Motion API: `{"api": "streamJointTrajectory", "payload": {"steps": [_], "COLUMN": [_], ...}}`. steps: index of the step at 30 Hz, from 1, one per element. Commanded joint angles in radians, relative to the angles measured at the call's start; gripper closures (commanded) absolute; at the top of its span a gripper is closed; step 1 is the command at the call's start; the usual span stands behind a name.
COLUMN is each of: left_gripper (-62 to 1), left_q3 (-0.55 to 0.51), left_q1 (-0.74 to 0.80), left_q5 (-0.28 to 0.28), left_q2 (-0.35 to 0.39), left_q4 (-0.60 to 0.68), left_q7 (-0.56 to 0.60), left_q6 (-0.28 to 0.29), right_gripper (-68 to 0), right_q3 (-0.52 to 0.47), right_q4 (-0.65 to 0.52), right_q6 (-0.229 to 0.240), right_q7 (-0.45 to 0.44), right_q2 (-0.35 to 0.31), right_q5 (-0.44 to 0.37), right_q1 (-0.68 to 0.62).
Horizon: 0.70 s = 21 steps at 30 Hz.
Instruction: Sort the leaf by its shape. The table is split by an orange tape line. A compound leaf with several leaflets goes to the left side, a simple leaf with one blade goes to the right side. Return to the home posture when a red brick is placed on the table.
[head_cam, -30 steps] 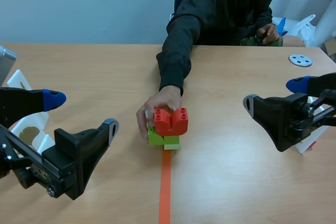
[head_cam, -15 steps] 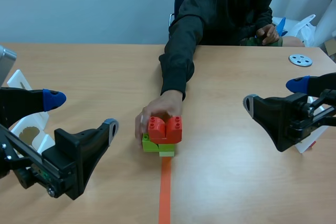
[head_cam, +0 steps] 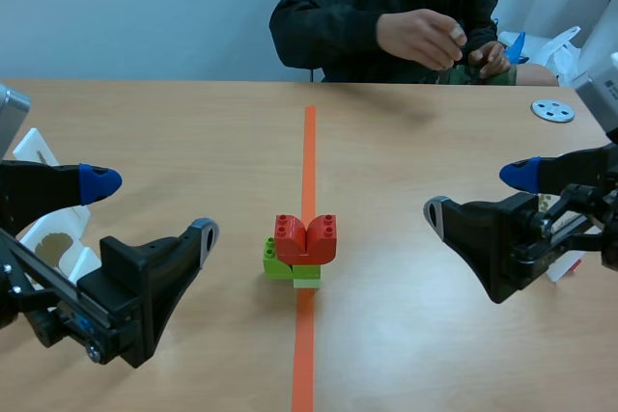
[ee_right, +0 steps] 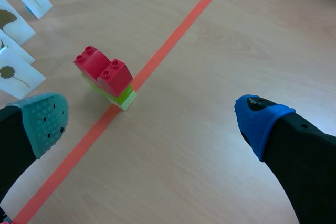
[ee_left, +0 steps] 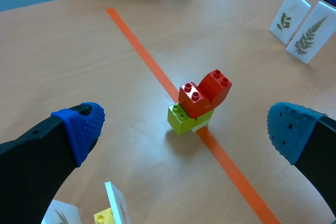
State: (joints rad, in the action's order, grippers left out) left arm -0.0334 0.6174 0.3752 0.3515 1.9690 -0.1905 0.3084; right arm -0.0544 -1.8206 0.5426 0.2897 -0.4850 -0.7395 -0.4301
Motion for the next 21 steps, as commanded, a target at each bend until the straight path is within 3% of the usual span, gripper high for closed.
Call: {"api": "streamJointTrajectory", "payload": {"steps": [1, 21], "left_gripper": [-62.3, -62.3], "left_q3": [0.0, 0.0], "left_q1": [-0.003, -0.003], "left_q5": [0.006, 0.006], "left_q2": [-0.01, -0.01], "left_q4": [0.001, -0.042], "left_q7": [0.014, 0.014], "left_q6": [-0.001, -0.002], "right_gripper": [-67.9, -67.9], "right_q3": [-0.005, -0.005], "right_q4": [-0.014, -0.014], "right_q6": [0.003, 0.0], "right_q7": [-0.019, -0.027], "right_q2": [-0.01, -0.01], "right_q5": [0.008, 0.03], "right_q1": [0.011, 0.011]}}
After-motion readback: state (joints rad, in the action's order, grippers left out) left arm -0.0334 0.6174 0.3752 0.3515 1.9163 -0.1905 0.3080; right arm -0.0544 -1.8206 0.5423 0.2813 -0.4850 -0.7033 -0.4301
